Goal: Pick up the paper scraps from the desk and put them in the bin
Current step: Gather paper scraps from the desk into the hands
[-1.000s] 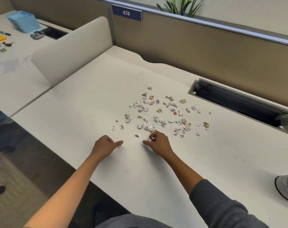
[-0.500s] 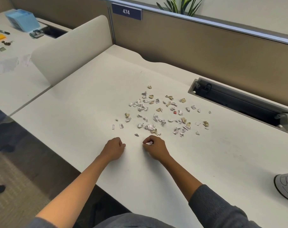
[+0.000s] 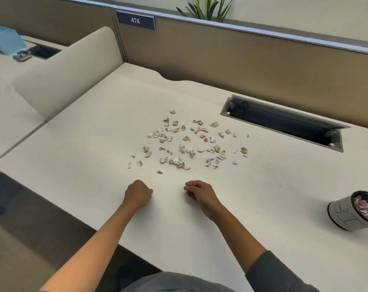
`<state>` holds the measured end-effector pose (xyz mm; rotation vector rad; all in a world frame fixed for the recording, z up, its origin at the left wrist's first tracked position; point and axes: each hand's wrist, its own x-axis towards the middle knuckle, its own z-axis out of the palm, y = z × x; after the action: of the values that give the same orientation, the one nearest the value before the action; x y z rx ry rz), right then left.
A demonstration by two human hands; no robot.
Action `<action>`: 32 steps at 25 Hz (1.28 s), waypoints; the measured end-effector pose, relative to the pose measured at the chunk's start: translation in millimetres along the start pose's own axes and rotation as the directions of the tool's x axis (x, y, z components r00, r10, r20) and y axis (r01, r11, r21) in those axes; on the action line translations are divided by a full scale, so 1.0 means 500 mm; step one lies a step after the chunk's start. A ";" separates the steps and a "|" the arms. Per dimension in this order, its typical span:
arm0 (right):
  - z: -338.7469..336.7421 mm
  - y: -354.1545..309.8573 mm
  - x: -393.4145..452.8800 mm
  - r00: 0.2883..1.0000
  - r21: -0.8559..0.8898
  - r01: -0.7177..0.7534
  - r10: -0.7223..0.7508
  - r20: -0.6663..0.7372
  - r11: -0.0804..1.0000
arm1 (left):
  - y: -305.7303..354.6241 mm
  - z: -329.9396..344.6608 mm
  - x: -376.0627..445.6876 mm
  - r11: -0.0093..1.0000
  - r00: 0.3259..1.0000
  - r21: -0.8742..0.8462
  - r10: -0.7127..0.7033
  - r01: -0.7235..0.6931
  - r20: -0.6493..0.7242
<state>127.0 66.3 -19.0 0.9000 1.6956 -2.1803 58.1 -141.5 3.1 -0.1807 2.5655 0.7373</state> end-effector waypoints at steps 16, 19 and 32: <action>-0.100 -0.019 -0.125 0.975 0.860 -0.145 0.217 0.041 0.489 | 0.291 0.238 -0.198 0.584 0.935 -0.811 0.265 0.038 0.235; -0.149 -0.031 -0.136 0.987 0.866 -0.071 0.161 -0.012 0.496 | 0.344 0.277 -0.230 0.487 0.919 -0.871 0.316 0.057 0.237; -0.360 -0.026 -0.196 0.963 0.944 0.199 0.127 -0.239 0.264 | 0.458 0.353 -0.314 0.473 0.813 -0.876 0.543 -0.091 0.209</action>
<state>254.7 220.7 24.5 1.4333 0.0901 -3.2164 210.6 146.0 51.4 0.2066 1.5682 1.8974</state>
